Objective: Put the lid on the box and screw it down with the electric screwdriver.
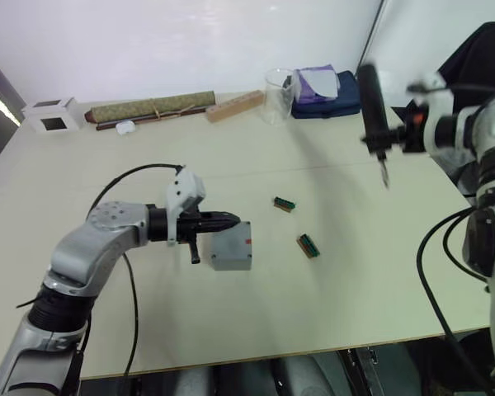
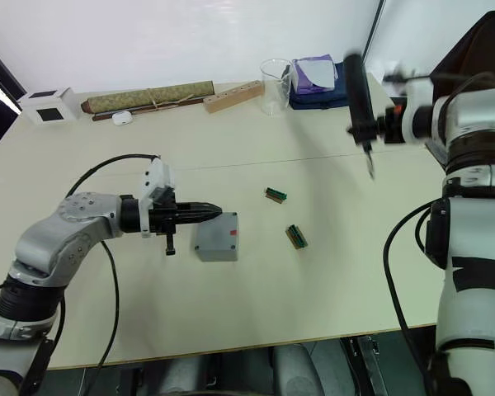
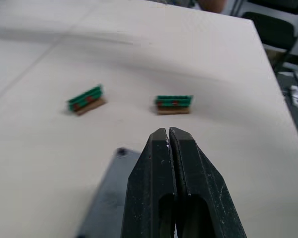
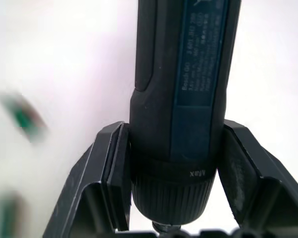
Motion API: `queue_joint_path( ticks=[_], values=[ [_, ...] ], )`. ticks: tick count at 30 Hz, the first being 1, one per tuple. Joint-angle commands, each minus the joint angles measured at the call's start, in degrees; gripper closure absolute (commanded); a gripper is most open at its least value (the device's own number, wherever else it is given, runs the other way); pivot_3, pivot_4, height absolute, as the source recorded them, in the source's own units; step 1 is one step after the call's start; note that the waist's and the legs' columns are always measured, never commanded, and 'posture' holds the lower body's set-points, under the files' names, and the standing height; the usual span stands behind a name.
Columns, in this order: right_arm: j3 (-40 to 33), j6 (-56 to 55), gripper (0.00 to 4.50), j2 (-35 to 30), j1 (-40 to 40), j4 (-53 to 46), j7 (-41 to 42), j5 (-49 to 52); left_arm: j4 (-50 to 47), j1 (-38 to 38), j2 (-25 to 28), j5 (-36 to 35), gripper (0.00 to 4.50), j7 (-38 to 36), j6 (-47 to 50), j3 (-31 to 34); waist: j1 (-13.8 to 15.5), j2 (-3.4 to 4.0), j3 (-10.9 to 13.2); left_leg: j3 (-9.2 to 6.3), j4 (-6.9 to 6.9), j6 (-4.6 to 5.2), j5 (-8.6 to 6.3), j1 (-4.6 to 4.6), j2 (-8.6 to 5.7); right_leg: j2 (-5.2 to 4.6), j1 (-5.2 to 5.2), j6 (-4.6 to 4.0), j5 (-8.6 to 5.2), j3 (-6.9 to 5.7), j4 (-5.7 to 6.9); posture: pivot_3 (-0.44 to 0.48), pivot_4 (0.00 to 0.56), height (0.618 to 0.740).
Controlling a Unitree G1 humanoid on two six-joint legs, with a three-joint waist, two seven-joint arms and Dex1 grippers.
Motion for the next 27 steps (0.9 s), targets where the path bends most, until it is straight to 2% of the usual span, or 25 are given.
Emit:
queue_joint_path(
  ticks=[1,4,6,8,10,15,21,27],
  values=[
    [-19.0,9.5,2.34,8.5,9.6,-32.7,-9.5,13.2,1.1,0.1,2.1,-0.2,4.50,-1.6,-0.3,1.9,0.1,-0.03,0.0,-0.14,0.14,0.00,0.00,-0.17,0.05,0.02,-0.02,0.00,0.00,-0.11,0.00,0.000,0.150,0.740],
    [-25.3,7.8,2.34,19.3,18.3,-52.9,-17.3,19.6,2.5,0.0,3.4,0.0,4.50,-3.3,-0.5,1.7,0.5,-0.05,0.0,-0.13,0.21,-0.01,0.01,-0.33,-0.01,-0.12,-0.18,0.01,0.01,-0.12,0.08,0.000,0.150,0.740],
    [-21.4,0.2,2.34,27.4,27.8,-65.2,-19.8,20.8,4.6,-1.8,2.4,1.8,4.50,-2.6,-1.1,-0.1,1.2,-0.04,0.0,-0.12,0.24,-0.02,0.01,-0.34,-0.05,-0.16,-0.19,0.02,0.01,-0.12,0.10,0.000,0.150,0.740],
    [-16.9,-5.7,2.34,32.9,33.2,-71.1,-22.6,20.1,6.0,-3.2,1.2,2.9,4.50,-2.2,-1.2,-1.3,1.5,-0.04,0.0,-0.17,0.25,-0.02,0.01,-0.33,-0.06,-0.14,-0.14,0.02,0.01,-0.18,0.08,0.000,0.150,0.740],
    [-13.9,-7.5,2.34,36.2,35.2,-73.1,-24.5,21.3,6.6,-3.6,1.3,2.9,4.50,-3.7,-1.3,-1.6,1.3,-0.03,0.0,-0.12,0.27,-0.06,0.03,-0.33,-0.08,-0.15,-0.15,0.05,0.03,-0.15,0.09,0.000,0.150,0.740],
    [-5.6,-10.8,2.34,38.1,40.8,-76.5,-25.6,22.2,7.2,-3.4,0.6,6.1,4.50,-3.8,-3.3,-4.3,1.3,-0.04,0.0,-0.12,0.24,-0.12,0.07,-0.30,-0.05,-0.10,-0.16,0.06,0.05,-0.14,0.09,0.000,0.150,0.740],
    [1.3,-15.7,2.34,36.4,43.6,-74.0,-25.0,21.4,8.7,-2.4,1.2,11.3,4.50,-5.7,-6.2,-9.7,1.3,-0.05,0.0,-0.11,0.24,-0.12,0.07,-0.28,-0.05,-0.09,-0.16,0.06,0.05,-0.14,0.09,0.000,0.150,0.740],
    [6.1,-20.2,2.34,34.5,46.8,-71.8,-24.4,19.5,10.0,-2.5,-1.8,11.5,4.50,-4.7,-7.3,-9.1,1.4,-0.09,-0.1,-0.12,0.25,-0.12,0.07,-0.26,-0.05,-0.09,-0.12,0.06,0.05,-0.14,0.08,0.000,0.150,0.740]
  ],
)
